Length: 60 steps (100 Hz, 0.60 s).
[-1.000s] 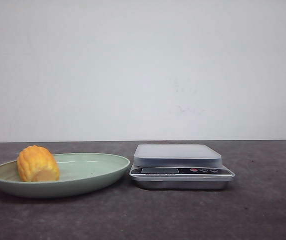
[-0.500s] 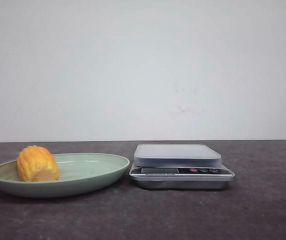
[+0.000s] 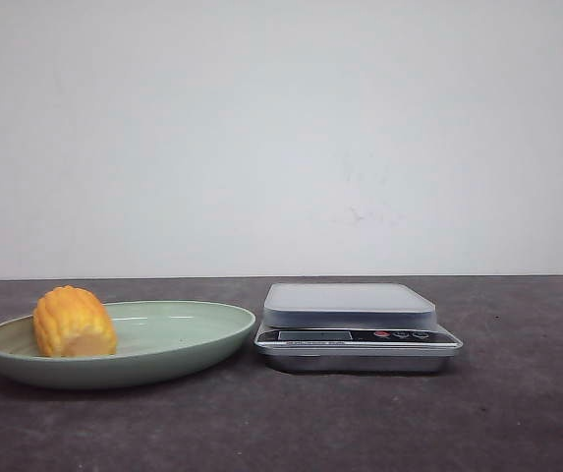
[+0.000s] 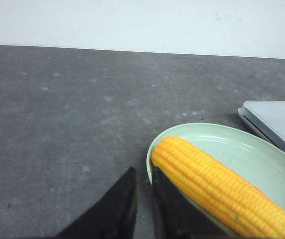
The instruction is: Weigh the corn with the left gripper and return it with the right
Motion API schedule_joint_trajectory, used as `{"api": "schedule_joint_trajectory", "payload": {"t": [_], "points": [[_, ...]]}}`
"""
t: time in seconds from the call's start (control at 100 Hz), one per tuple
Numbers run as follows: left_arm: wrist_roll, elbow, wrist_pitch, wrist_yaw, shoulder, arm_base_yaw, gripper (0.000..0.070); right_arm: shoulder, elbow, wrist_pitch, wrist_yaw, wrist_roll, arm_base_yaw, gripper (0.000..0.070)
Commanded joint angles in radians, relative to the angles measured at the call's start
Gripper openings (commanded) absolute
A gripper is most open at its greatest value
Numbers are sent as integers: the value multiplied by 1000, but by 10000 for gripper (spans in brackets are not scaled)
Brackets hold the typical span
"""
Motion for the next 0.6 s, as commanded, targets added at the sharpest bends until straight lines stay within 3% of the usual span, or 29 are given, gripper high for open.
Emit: {"api": "schedule_joint_trajectory", "payload": {"t": [0.0, 0.53, 0.59], "points": [[8, -18, 8, -1, -2, 0, 16, -1, -2, 0, -1, 5, 2, 7], [-5, -18, 22, 1, -2, 0, 16, -1, -2, 13, -1, 5, 2, 7], [-60, -18, 36, 5, -2, 0, 16, -1, -2, 50, -1, 6, 2, 7]]}}
